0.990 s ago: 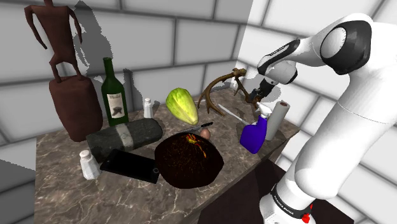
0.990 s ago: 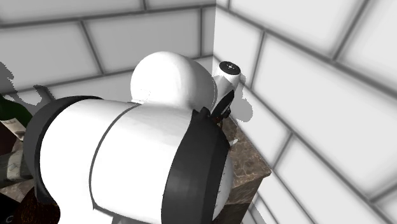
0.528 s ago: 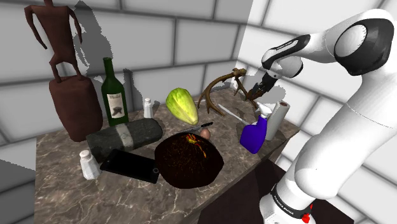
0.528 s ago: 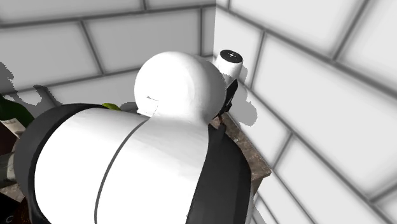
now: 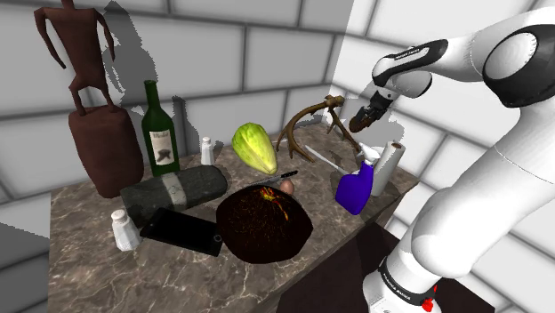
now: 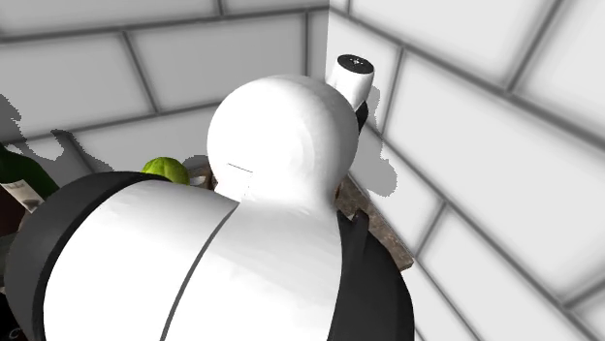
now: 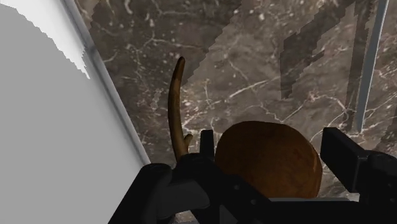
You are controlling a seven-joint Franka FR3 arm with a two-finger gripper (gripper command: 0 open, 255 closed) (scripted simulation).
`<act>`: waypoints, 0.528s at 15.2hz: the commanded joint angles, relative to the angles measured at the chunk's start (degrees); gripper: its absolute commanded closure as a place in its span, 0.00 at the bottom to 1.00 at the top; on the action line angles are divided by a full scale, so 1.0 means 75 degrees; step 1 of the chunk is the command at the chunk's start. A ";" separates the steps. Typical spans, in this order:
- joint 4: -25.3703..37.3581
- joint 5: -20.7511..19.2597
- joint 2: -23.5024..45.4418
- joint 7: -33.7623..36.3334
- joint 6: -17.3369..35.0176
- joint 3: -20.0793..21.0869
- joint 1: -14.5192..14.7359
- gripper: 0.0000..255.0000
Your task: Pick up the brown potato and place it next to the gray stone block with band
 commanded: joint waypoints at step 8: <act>-0.1011 -0.1434 -0.1579 0.1742 -0.0152 0.1200 -0.0358 1.00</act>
